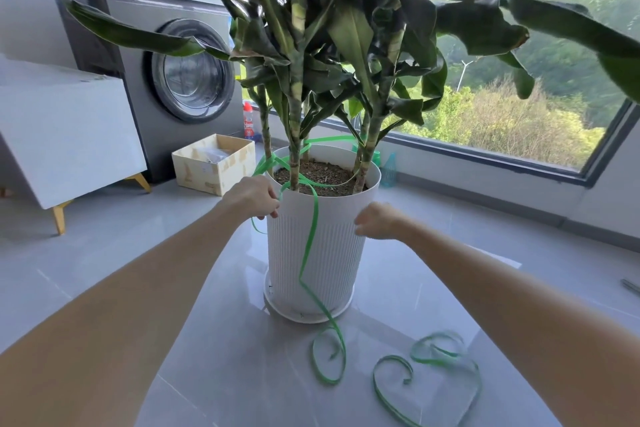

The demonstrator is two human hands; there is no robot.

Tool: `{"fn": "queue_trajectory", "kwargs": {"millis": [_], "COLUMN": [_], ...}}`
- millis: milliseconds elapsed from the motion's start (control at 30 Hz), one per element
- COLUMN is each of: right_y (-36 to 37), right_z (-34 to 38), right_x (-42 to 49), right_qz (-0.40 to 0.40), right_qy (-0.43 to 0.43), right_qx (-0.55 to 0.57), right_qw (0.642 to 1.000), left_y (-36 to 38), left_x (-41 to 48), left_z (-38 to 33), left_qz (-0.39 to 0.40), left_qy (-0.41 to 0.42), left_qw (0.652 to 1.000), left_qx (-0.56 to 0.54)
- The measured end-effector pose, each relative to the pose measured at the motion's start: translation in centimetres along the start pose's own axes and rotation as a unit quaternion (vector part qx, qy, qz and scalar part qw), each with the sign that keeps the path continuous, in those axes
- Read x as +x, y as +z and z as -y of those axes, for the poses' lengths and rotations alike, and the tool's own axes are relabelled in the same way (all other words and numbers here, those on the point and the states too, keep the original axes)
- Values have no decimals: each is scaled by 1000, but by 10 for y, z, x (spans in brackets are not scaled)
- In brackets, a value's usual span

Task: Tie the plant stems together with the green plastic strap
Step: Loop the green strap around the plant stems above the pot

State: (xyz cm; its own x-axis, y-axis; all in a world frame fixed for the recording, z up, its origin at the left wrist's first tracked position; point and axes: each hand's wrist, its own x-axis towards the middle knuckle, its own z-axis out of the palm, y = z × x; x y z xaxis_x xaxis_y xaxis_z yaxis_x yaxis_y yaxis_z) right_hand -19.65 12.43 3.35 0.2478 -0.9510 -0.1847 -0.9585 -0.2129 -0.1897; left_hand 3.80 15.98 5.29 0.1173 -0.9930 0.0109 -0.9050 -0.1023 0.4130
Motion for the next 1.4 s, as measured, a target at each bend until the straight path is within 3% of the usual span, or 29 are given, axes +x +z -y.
{"fn": "queue_trajectory", "kwargs": {"millis": [167, 367, 467, 500, 600, 667, 800, 1100, 1200, 1400], "right_y": [4, 15, 11, 9, 6, 5, 5, 11, 15, 9], "right_z": [49, 72, 68, 64, 51, 45, 37, 30, 36, 58], "right_x": [6, 22, 28, 29, 23, 17, 11, 9, 12, 28], "right_qz": [36, 37, -11, -50, -157, -185, -234, -149, -119, -195], "right_qy": [-21, 49, 57, 56, 7, -36, -58, 23, 28, 39], "right_qx": [312, 482, 575, 568, 393, 329, 258, 146, 80, 94], "right_qw": [949, 874, 816, 819, 906, 925, 936, 978, 989, 975], "left_y": [2, 4, 4, 3, 0, 0, 5, 24, 31, 39], "left_x": [5, 11, 11, 10, 8, 8, 10, 20, 26, 32], "left_z": [8, 14, 16, 16, 14, 11, 1, -13, -12, -13], "left_qz": [-20, -14, -15, -19, -48, -69, -94, -111, -94, -103], "left_qy": [7, 19, 19, 16, 9, 2, -10, -33, -41, -51], "left_qw": [1000, 1000, 1000, 1000, 999, 996, 991, 989, 986, 950], "left_qx": [-19, -15, -4, -4, -22, -59, -99, -86, -134, -290]}}
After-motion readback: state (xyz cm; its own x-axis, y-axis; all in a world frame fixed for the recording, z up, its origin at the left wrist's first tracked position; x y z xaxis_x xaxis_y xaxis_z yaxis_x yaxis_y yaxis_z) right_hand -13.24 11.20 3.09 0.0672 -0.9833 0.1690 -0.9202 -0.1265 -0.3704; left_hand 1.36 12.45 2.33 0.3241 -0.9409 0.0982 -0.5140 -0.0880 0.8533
